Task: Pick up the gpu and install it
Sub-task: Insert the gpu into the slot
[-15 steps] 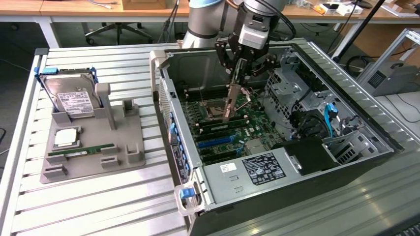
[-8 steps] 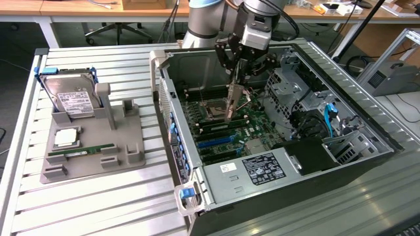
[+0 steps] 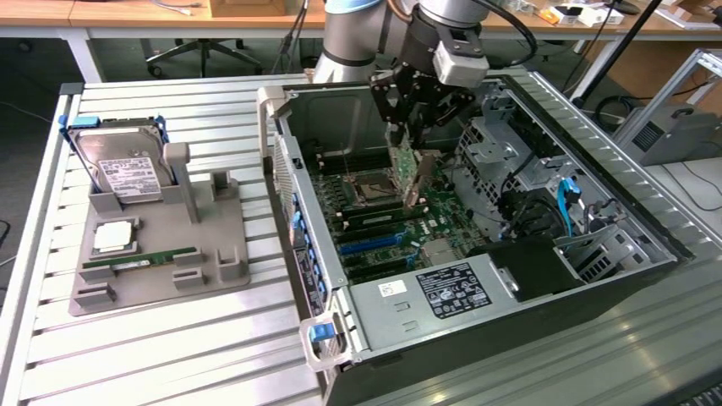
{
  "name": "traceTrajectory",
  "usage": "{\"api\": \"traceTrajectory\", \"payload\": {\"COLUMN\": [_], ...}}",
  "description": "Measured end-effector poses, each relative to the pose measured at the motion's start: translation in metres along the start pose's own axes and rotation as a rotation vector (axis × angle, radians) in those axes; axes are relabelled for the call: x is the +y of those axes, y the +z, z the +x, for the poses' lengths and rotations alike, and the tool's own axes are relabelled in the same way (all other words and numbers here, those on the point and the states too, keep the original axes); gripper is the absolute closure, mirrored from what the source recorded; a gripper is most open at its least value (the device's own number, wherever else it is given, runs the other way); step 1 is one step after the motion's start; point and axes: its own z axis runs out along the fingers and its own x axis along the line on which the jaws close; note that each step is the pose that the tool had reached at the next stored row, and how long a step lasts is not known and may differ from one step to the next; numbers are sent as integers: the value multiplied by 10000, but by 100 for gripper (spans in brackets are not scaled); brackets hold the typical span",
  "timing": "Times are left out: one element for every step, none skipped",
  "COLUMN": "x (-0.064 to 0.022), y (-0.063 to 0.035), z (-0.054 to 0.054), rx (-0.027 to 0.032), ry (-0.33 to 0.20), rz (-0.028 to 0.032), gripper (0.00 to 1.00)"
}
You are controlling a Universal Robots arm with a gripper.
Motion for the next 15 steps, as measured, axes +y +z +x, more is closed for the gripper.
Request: {"api": "traceTrajectory", "payload": {"x": [0,0,0,0,0,0,0,0,0,0,0,0,0,0,0], "y": [1,1,1,1,1,1,1,1,1,1,1,1,1,1,2], "z": [0,0,0,0,0,0,0,0,0,0,0,0,0,0,0], "rx": [-6,-8,-9,-10,-10,-11,-12,-13,-14,-15,-15,-16,-17,-19,-20], "ry": [-504,-615,-684,-739,-806,-865,-928,-991,-1071,-1144,-1210,-1273,-1372,-1464,-1567], "rz": [-14,-17,-19,-21,-22,-24,-26,-28,-30,-32,-34,-36,-38,-41,-44], "gripper": [70,70,70,70,70,70,70,70,70,70,70,70,70,70,70]}}
